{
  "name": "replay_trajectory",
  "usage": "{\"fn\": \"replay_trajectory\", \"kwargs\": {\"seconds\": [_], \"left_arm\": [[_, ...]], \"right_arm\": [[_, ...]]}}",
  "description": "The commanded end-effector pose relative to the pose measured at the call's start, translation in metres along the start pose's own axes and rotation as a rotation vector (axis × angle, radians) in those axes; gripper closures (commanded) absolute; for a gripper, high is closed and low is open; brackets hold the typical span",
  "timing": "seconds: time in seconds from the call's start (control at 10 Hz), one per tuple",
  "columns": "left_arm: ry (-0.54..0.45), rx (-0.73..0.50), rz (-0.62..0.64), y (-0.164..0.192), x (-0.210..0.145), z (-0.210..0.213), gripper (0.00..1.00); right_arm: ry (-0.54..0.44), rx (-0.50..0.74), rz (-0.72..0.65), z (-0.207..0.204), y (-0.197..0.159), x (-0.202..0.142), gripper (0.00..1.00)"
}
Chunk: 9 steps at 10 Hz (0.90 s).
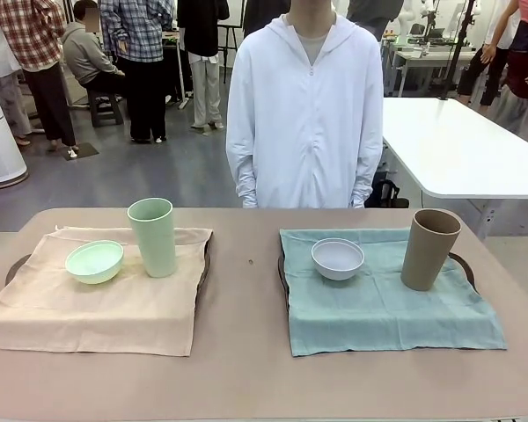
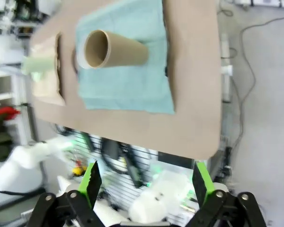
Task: Set up a tray with a mat and arrange the tableware.
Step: Place the Picnic Bowl and Reusable plastic cup back onto the Handle tray in front of the human's position.
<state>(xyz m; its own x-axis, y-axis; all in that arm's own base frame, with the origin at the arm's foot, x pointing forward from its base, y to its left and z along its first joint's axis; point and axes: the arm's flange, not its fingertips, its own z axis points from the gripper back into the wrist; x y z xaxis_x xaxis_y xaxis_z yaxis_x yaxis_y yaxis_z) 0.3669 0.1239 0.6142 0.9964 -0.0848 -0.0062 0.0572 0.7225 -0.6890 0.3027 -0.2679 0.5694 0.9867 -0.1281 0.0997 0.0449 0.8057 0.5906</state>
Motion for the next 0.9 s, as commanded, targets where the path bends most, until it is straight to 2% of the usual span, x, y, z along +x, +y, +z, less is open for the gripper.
{"fn": "replay_trajectory", "kwargs": {"seconds": [0.0, 0.2, 0.4, 0.6, 0.8], "left_arm": [[-0.117, -0.227, -0.021, 0.020, -0.023, 0.030, 0.00], [-0.192, -0.347, -0.025, 0.054, -0.052, 0.055, 0.00], [-0.150, -0.380, 0.015, 0.080, -0.067, 0.068, 0.00], [-0.107, -0.390, 0.078, 0.087, -0.068, 0.064, 0.00], [-0.029, -0.390, 0.154, 0.101, -0.059, 0.058, 0.00]], "right_arm": [[-0.088, 0.227, -0.076, 0.031, -0.022, 0.001, 0.00], [-0.164, 0.337, -0.113, 0.060, -0.044, -0.012, 0.00], [-0.176, 0.392, -0.129, 0.073, -0.057, -0.022, 0.00], [-0.111, 0.411, -0.146, 0.071, -0.067, -0.031, 0.00], [-0.014, 0.357, -0.191, 0.057, -0.075, -0.031, 0.00]]}}
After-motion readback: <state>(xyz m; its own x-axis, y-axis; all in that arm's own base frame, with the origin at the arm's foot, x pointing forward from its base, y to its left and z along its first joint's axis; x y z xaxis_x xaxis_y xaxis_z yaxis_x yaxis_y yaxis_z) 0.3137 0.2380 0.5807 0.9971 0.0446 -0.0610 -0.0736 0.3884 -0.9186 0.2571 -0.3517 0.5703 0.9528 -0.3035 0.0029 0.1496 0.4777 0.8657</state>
